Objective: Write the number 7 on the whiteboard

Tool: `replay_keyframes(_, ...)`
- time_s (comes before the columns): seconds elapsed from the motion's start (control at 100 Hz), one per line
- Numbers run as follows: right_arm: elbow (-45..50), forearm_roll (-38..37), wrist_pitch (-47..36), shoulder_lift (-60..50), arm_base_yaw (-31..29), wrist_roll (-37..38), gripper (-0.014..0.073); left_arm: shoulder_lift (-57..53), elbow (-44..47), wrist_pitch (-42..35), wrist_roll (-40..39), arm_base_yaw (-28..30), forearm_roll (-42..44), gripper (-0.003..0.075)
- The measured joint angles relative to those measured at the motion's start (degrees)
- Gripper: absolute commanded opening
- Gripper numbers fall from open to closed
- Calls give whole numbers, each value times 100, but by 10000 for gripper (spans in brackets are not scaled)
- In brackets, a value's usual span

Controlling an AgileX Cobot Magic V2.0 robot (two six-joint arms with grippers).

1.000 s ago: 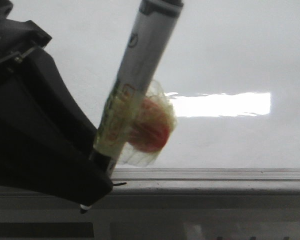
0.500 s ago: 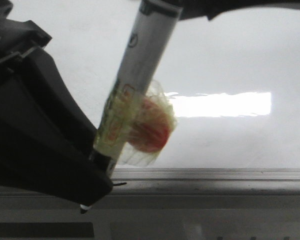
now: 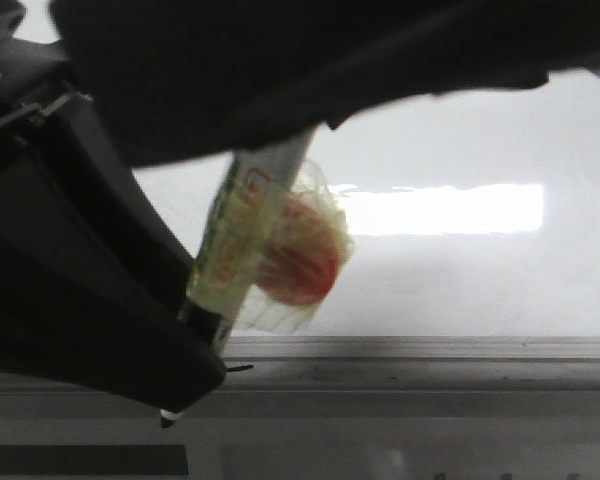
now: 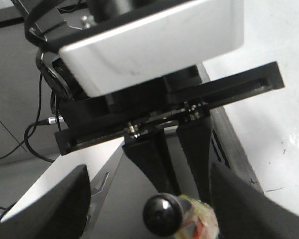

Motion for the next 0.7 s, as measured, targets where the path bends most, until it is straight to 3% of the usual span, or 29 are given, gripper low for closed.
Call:
replay_keyframes(0.07,0,-29,11,8,0,0,454,0,0,2,0,0,0,-20)
replay_keyframes(0.15,0,-53,20,8,0,21,392,0,0,2,0,0,0,-20)
replay_keyframes(0.39,0,-107,9,8,0,183,-72,0,14,224,11,-22,-186,-20)
replay_keyframes(0.53,-29,-211,18,8,0,92,-64,0,39,366,-122,-22,-400,-10)
replay_keyframes(0.62,-33,-225,37,8,-11,32,-63,0,39,390,-122,-22,-423,98)
replay_keyframes(0.7,-33,-225,3,-30,-11,-15,-62,0,39,392,-100,-22,-491,289)
